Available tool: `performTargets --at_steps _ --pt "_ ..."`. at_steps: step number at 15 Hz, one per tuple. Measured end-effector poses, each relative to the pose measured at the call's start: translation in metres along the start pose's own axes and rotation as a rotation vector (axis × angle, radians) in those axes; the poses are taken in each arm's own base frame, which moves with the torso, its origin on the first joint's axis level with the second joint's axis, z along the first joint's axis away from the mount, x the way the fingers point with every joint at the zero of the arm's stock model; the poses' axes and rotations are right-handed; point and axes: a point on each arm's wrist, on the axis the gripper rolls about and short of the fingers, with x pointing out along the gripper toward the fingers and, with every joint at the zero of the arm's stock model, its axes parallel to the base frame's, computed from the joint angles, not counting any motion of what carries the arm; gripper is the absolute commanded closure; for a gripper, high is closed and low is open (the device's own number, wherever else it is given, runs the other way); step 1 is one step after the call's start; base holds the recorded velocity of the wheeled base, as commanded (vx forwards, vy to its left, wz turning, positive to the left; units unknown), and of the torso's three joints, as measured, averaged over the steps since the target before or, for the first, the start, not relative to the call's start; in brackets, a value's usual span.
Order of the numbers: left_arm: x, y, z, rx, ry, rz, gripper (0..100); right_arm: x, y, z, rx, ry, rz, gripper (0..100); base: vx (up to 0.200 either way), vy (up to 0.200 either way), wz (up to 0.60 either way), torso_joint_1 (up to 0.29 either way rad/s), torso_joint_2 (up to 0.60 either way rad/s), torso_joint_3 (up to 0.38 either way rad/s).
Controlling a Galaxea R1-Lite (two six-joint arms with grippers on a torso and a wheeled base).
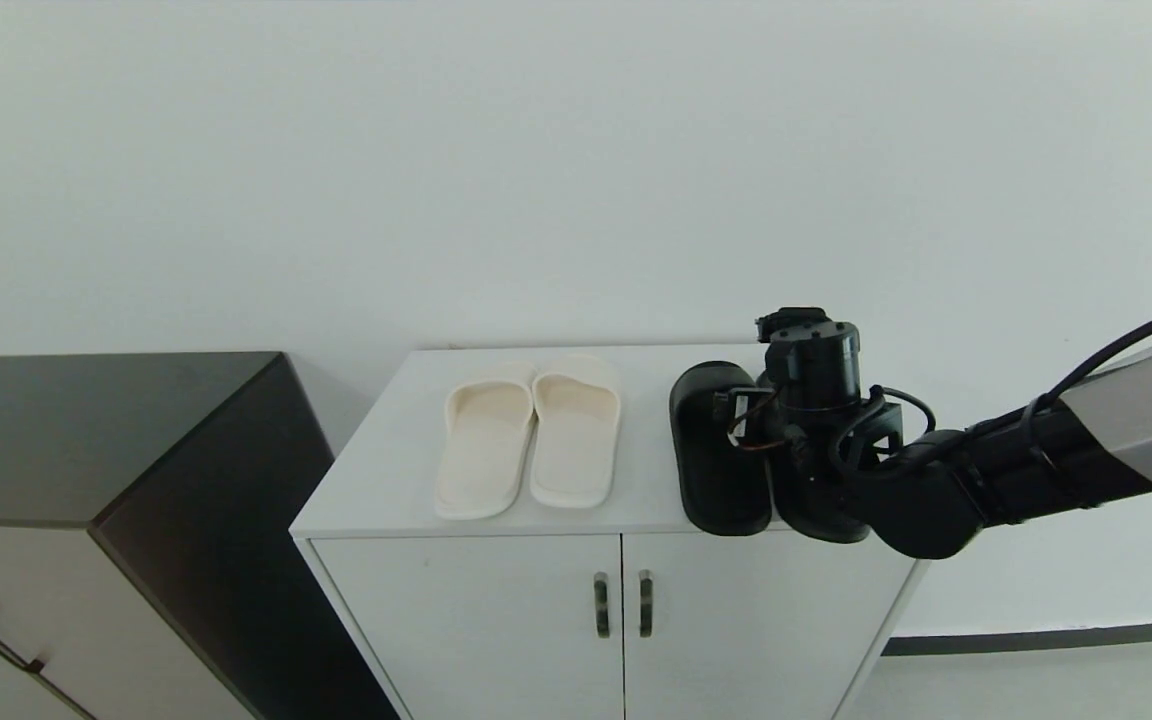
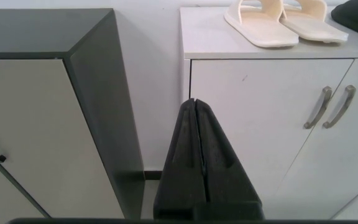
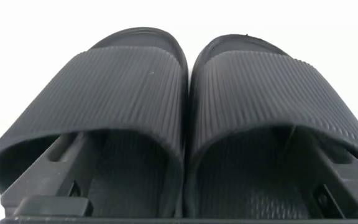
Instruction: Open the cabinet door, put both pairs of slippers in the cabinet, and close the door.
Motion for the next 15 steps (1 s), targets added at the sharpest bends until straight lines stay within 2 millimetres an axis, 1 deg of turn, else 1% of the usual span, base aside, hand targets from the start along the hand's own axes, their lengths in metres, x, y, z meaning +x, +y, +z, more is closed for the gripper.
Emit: performTargets --at_steps 6,8,10,11,12,14,15 --pt "0.0 0.0 0.0 -0.001 0.0 0.0 100 0.005 0.003 -0.001 0.0 -0.003 -0.004 100 0.0 0.0 0.0 0.0 0.0 0.0" --pt "0.0 0.0 0.0 -0.001 0.0 0.0 100 0.003 0.005 -0.002 -0.004 -0.002 0.002 100 0.0 0.0 0.0 0.0 0.0 0.0" --pt "0.0 0.0 0.0 -0.001 0.0 0.0 100 -0.004 0.006 0.0 -0.011 -0.003 0.019 100 0.0 0.0 0.0 0.0 0.0 0.0" --pt "0.0 0.0 0.0 0.0 0.0 0.0 100 -0.01 0.006 0.003 -0.014 -0.004 0.039 100 0.0 0.0 0.0 0.0 0.0 0.0" --pt "0.0 0.0 0.0 0.0 0.0 0.0 100 -0.02 0.005 0.008 -0.019 -0.004 0.083 100 0.0 0.0 0.0 0.0 0.0 0.0" --pt "0.0 0.0 0.0 0.001 0.0 0.0 100 -0.049 0.0 0.016 -0.04 0.004 0.2 100 0.0 0.0 0.0 0.0 0.0 0.0" --pt "0.0 0.0 0.0 0.001 0.0 -0.001 100 -0.068 -0.006 0.018 -0.057 0.021 0.281 100 0.0 0.0 0.0 0.0 0.0 0.0"
